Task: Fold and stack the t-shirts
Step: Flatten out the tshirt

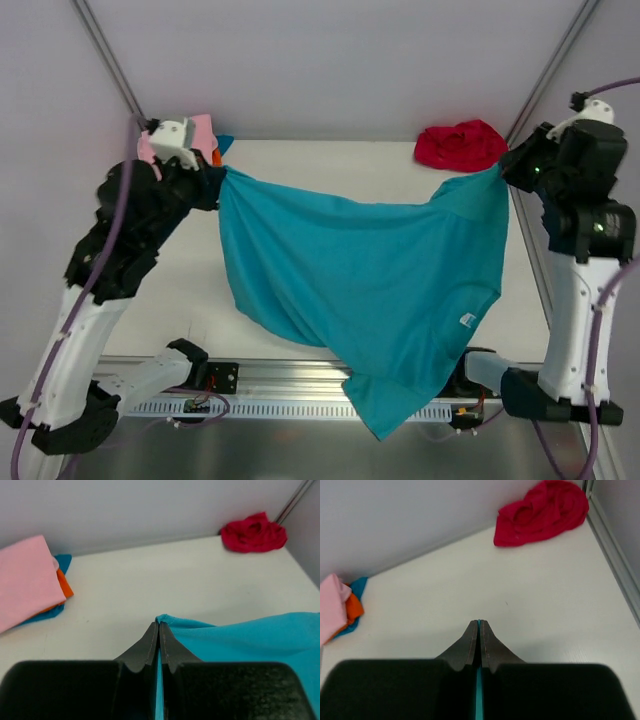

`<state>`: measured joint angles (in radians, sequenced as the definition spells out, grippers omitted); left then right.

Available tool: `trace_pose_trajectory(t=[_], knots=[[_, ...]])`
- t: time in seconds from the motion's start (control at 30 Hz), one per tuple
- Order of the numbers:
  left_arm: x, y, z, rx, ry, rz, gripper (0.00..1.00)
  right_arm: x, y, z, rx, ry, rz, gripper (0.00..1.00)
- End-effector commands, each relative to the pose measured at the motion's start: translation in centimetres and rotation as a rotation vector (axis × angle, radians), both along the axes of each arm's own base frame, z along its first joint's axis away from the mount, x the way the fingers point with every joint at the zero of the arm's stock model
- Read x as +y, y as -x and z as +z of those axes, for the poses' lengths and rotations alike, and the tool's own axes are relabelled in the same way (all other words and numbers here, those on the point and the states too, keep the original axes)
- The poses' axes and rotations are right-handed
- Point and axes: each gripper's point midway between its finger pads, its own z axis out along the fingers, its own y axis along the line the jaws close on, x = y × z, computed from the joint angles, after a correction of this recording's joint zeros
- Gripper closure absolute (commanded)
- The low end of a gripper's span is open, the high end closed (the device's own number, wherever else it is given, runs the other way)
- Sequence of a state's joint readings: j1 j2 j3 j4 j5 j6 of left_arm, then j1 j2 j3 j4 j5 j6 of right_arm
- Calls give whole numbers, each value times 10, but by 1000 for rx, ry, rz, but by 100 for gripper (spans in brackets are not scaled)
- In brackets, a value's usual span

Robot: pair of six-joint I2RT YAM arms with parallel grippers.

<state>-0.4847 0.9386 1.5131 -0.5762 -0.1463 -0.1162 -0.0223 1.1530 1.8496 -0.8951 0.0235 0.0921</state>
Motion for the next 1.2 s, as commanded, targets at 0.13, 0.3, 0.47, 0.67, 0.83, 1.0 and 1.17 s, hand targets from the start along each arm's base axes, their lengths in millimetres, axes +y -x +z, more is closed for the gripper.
trace_pose_trajectory(t=[0.13, 0.3, 0.47, 0.67, 0.83, 1.0, 1.17], knots=[[-17, -65, -72, 83, -46, 91, 100, -7, -91, -80, 108, -1, -18, 100], [-25, -98, -120, 154, -108, 129, 100, -9, -136, -140, 232, -4, -24, 100], [-31, -126, -160, 186, -162, 162, 100, -11, -167, -157, 238, -5, -38, 100], [-18, -152, -174, 117, -204, 277, 85, -11, -194, -153, 182, 23, -19, 83], [4, -145, -173, 47, -169, 396, 1, -10, -188, -131, 97, 95, -22, 0], [20, -112, -149, -81, -86, 405, 1, -6, -138, -101, 30, 173, -29, 0], [-3, -70, -191, 212, -45, 232, 1, 12, -60, -112, 85, 100, 6, 0]])
